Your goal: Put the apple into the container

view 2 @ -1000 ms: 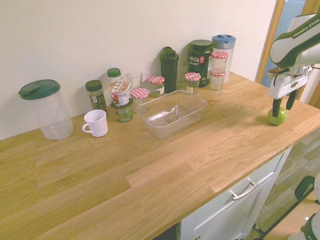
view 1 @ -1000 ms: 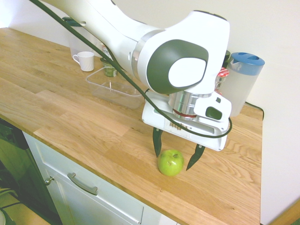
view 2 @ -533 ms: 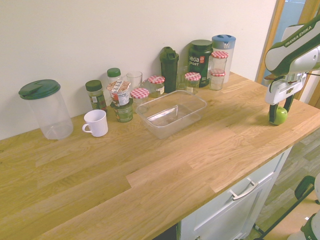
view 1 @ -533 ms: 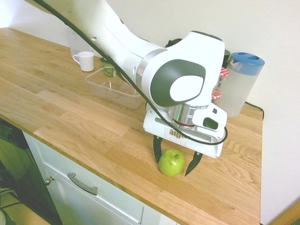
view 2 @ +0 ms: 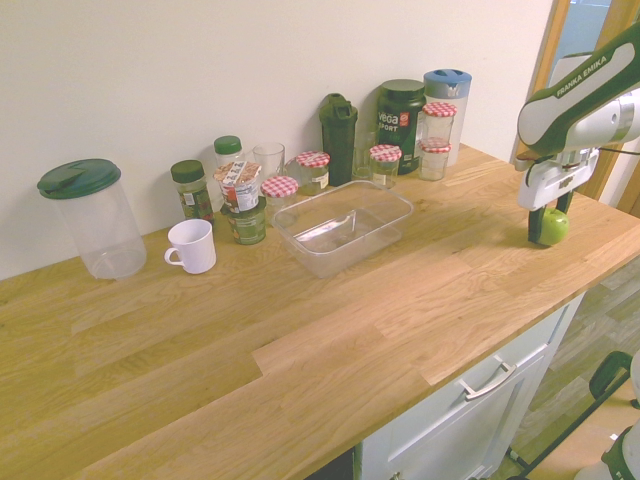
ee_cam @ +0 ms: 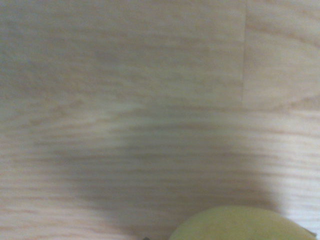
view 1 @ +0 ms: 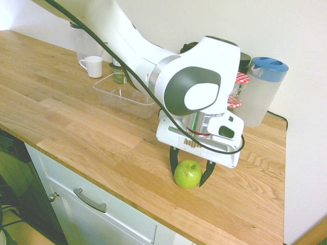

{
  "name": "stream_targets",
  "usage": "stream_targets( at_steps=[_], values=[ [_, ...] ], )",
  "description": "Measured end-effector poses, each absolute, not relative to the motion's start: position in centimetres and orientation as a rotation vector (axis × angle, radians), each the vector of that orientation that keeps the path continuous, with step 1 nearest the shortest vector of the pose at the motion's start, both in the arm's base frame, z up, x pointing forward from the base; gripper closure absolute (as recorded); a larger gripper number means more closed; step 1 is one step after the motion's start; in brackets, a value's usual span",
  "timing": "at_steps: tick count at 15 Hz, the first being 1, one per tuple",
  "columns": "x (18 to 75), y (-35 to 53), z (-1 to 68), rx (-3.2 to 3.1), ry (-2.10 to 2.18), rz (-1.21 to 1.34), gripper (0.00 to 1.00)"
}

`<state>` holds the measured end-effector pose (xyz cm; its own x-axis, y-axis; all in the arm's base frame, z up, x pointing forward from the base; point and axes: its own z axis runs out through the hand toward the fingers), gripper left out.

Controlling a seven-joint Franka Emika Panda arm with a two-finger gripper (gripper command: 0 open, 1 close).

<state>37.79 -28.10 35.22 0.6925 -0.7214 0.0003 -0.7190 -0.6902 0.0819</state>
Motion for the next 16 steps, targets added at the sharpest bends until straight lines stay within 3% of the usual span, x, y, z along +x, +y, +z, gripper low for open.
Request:
stream_targets(
  at_steps=[3, 6, 10, 16],
  values=[
    [42.2, -23.7, 42.5, 2.889, -1.178, 0.041, 1.0],
    [47.8, -11.5, 48.6, 2.944, -1.113, 0.16, 1.0],
    [51.3, 3.2, 46.9, 2.96, -1.054, 0.169, 1.0],
    [54.0, 6.5, 40.2, 2.95, -1.084, 0.166, 1.0]
  ],
)
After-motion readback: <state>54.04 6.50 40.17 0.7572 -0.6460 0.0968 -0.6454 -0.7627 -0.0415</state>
